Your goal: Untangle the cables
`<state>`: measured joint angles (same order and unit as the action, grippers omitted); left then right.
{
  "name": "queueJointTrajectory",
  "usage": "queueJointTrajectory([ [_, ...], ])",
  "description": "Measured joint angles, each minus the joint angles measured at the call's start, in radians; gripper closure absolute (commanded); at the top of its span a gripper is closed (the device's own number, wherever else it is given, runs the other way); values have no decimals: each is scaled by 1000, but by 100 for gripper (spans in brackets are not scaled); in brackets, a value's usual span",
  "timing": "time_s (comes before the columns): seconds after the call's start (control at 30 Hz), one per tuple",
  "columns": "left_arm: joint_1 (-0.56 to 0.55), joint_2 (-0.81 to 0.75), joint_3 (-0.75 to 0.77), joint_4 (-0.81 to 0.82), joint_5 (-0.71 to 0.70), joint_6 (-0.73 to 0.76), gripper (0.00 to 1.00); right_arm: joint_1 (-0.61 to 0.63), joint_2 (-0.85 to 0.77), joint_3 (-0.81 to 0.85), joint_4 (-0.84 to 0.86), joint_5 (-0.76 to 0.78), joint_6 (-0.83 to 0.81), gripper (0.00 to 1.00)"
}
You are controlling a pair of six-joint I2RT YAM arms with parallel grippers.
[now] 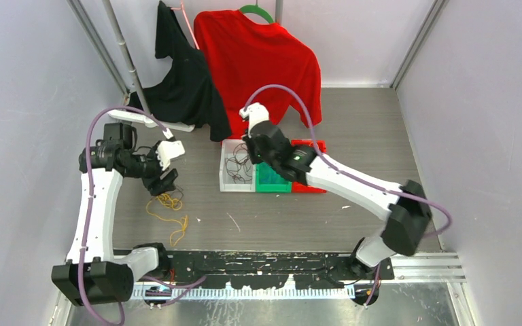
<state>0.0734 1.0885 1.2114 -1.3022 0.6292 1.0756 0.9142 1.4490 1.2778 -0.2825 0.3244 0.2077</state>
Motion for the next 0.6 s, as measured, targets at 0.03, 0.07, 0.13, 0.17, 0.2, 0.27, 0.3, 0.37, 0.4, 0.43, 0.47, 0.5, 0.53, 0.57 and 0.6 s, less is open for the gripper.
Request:
queueJointTrajectory([
  [0.03,20,15,-2,13,-3,-2,36,0,52,17,-3,10,-10,99],
  [0.07,36,25,-6,24,-7,-3,36,0,94,27,-5,17,-20,99],
  [0.13,64,42,-18,47,-22,-2,37,0,171,48,-14,31,-39,99],
  [0.17,77,51,-27,60,-33,2,37,0,203,62,-21,39,-49,99],
  [0.2,87,58,-35,70,-43,5,37,0,229,78,-30,47,-56,99],
  [0.27,105,69,-56,87,-59,16,37,0,284,119,-37,61,-72,99],
  [0.3,113,74,-66,90,-66,29,37,0,310,140,-39,67,-79,99],
  [0.37,126,83,-78,90,-80,53,37,0,356,179,-39,76,-92,95],
  [0.4,129,88,-81,90,-87,64,37,0,377,196,-37,79,-98,87],
  [0.43,132,92,-86,90,-91,82,37,0,399,212,-36,84,-102,73],
  [0.47,134,95,-90,90,-96,92,37,0,419,227,-35,89,-106,64],
  [0.5,138,98,-98,90,-103,111,37,0,439,240,-35,96,-109,50],
  [0.53,142,102,-106,90,-111,122,37,0,454,248,-35,103,-114,39],
  [0.57,146,105,-113,90,-117,135,37,0,465,253,-37,106,-114,32],
  [0.6,153,110,-128,97,-128,148,37,0,470,253,-37,111,-120,28],
])
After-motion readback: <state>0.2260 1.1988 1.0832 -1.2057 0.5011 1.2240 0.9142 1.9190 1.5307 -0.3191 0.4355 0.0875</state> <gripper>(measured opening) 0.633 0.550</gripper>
